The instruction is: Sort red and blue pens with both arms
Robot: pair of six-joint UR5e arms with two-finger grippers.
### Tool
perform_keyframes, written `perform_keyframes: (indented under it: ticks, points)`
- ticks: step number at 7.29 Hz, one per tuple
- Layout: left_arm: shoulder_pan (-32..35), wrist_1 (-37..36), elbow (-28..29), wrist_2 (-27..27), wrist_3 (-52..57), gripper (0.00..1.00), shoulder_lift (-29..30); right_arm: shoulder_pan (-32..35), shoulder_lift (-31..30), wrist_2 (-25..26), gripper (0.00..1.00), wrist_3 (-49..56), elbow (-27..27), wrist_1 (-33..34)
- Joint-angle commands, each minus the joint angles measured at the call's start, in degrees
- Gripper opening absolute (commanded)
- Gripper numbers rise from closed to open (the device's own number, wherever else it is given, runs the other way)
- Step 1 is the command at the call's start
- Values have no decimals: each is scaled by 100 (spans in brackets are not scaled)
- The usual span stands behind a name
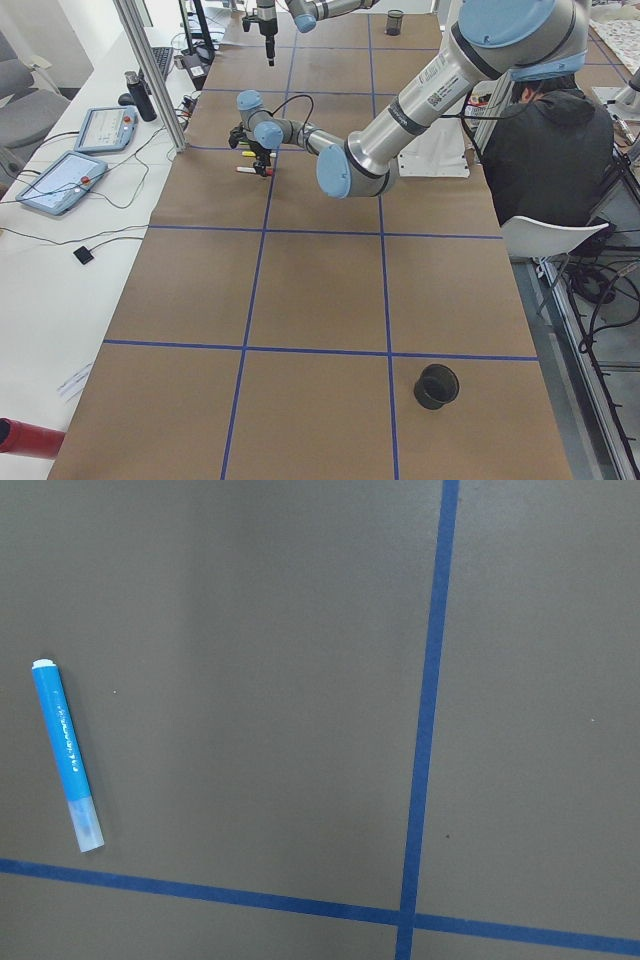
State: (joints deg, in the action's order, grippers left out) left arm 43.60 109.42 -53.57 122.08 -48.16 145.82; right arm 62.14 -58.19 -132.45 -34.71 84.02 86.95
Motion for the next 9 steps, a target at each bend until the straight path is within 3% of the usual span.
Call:
perform_keyframes:
  ticks: [1, 4, 5, 9]
  points:
    - [-10, 0, 5, -9, 0, 56, -1, -1, -8, 0, 100, -1, 0, -2]
    - [-45, 9, 5, -9, 0, 19, -27, 8, -8, 0, 100, -1, 0, 24]
    - [-36, 9, -13, -9, -35, 1, -27, 8, -8, 0, 100, -1, 0, 24]
    - [218, -122, -303, 70, -422, 0, -27, 8, 1, 0, 100, -62, -9, 33]
